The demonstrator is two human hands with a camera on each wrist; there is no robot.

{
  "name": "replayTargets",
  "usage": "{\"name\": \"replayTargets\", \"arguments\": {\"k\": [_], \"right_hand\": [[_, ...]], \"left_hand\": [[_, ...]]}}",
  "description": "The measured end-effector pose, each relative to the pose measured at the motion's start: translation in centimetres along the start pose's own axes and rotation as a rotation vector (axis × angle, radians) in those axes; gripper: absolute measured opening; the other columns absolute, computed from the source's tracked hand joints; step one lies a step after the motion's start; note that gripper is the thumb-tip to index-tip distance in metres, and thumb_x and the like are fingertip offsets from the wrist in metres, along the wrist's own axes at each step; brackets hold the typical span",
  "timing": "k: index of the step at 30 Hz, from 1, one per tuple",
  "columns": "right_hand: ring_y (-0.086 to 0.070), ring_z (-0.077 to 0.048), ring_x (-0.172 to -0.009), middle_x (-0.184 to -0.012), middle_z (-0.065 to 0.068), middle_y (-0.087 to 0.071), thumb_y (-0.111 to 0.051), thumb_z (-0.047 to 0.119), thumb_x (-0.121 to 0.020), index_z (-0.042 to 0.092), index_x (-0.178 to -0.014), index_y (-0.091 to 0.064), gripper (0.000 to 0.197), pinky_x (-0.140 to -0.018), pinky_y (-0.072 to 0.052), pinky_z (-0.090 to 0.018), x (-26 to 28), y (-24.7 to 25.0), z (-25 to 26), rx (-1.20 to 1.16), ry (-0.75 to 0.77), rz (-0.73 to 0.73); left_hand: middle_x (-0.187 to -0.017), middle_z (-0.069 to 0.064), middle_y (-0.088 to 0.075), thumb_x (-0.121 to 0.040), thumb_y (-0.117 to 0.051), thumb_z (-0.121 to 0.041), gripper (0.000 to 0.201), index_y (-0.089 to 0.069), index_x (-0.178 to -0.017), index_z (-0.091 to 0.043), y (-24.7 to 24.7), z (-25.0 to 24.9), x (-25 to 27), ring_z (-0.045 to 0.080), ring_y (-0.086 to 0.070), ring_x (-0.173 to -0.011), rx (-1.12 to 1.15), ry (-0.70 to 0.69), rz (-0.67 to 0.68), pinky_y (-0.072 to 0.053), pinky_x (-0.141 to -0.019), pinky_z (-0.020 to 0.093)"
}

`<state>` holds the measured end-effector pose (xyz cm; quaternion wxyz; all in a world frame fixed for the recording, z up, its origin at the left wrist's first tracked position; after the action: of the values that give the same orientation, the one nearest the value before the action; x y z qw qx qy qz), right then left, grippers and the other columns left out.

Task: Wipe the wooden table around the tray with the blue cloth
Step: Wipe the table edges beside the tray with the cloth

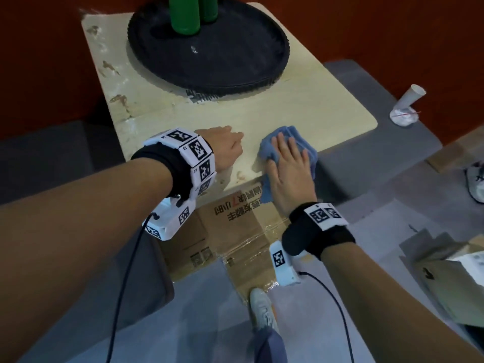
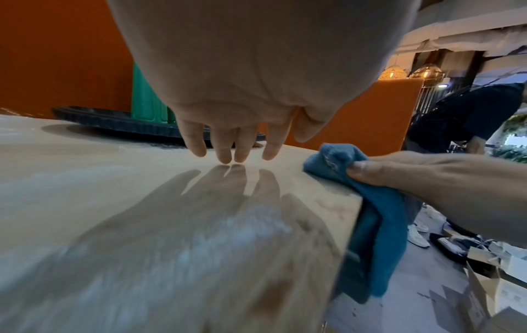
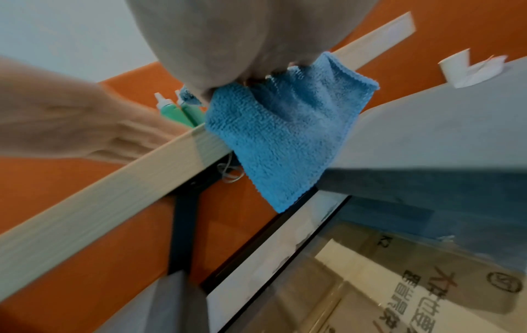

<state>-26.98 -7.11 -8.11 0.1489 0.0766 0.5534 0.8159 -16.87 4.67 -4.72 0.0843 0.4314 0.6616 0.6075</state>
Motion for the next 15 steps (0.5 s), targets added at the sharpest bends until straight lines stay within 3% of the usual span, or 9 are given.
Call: {"name": "replayTargets", "arguments": {"k": [3, 5, 7, 9, 11, 15], "right_hand": [[0.010, -0.011, -0.147, -0.160, 0.007, 0.004, -0.017, 0.039, -0.103, 0.022, -0.153, -0.003, 0.055, -0.118, 0.010, -0.031, 2.2, -1.5, 3.2, 0.042, 0.134, 0.090], [0.007, -0.009, -0.147, -0.161, 0.006, 0.001, -0.014, 0.042, -0.102, 0.022, -0.153, -0.006, 0.055, -0.120, 0.004, -0.034, 2.3, -1.1, 2.3, 0.060, 0.197, 0.128], [0.003, -0.010, -0.148, -0.161, 0.004, -0.003, -0.011, 0.044, -0.100, 0.020, -0.153, -0.011, 0.058, -0.121, -0.001, -0.036, 0.8, 0.0, -0.1, 0.027, 0.130, 0.091], [0.001, -0.011, -0.148, -0.161, 0.002, -0.004, -0.017, 0.038, -0.103, 0.018, -0.153, -0.010, 0.055, -0.120, 0.002, -0.034, -0.4, 0.8, -2.0, -0.031, -0.033, 0.038], [0.005, -0.013, -0.148, -0.161, 0.002, 0.000, -0.020, 0.035, -0.103, 0.019, -0.153, -0.008, 0.054, -0.119, 0.007, -0.033, 0.3, 0.1, -0.3, -0.034, -0.077, 0.005], [0.015, -0.009, -0.145, -0.158, 0.009, 0.011, -0.015, 0.040, -0.103, 0.023, -0.152, 0.001, 0.055, -0.118, 0.011, -0.032, 4.2, -2.7, 5.6, 0.066, 0.173, 0.127]], "left_hand": [[-0.136, 0.016, -0.041, -0.102, -0.023, -0.025, 0.039, -0.043, -0.131, -0.008, -0.7, 0.0, 0.9, 0.032, -0.039, -0.129, 0.007, -0.010, -0.045, -0.035, -0.103, 0.041], [-0.151, 0.013, -0.029, -0.102, -0.024, -0.026, 0.043, -0.037, -0.142, -0.013, -0.5, 0.0, 1.8, 0.027, -0.027, -0.141, 0.000, -0.034, -0.087, -0.026, -0.111, 0.037], [-0.159, 0.006, -0.014, -0.103, -0.022, -0.028, 0.048, -0.025, -0.150, -0.017, 0.1, 0.5, 2.8, 0.020, -0.014, -0.146, -0.018, -0.048, -0.121, -0.015, -0.117, 0.033], [-0.160, 0.004, -0.012, -0.103, -0.021, -0.028, 0.048, -0.022, -0.151, -0.019, 0.5, 1.4, 3.7, 0.017, -0.013, -0.147, -0.024, -0.062, -0.131, -0.012, -0.117, 0.031], [-0.160, 0.003, -0.014, -0.103, -0.021, -0.026, 0.048, -0.023, -0.151, -0.020, 0.7, 2.6, 4.1, 0.017, -0.015, -0.146, -0.004, -0.061, -0.131, -0.013, -0.118, 0.031], [-0.159, 0.005, -0.018, -0.102, -0.024, -0.027, 0.048, -0.026, -0.150, -0.021, 0.6, 4.3, 4.1, 0.020, -0.019, -0.145, 0.044, -0.035, -0.129, -0.017, -0.118, 0.033]]}}
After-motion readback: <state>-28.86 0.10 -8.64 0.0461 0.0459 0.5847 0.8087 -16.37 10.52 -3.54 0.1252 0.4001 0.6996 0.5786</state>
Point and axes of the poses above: each hand's wrist, its own x-axis away from the middle knuckle, its own y-axis out of the back of the hand, z = x × y, the point moved 6 cm from there along -x, towards the middle knuckle
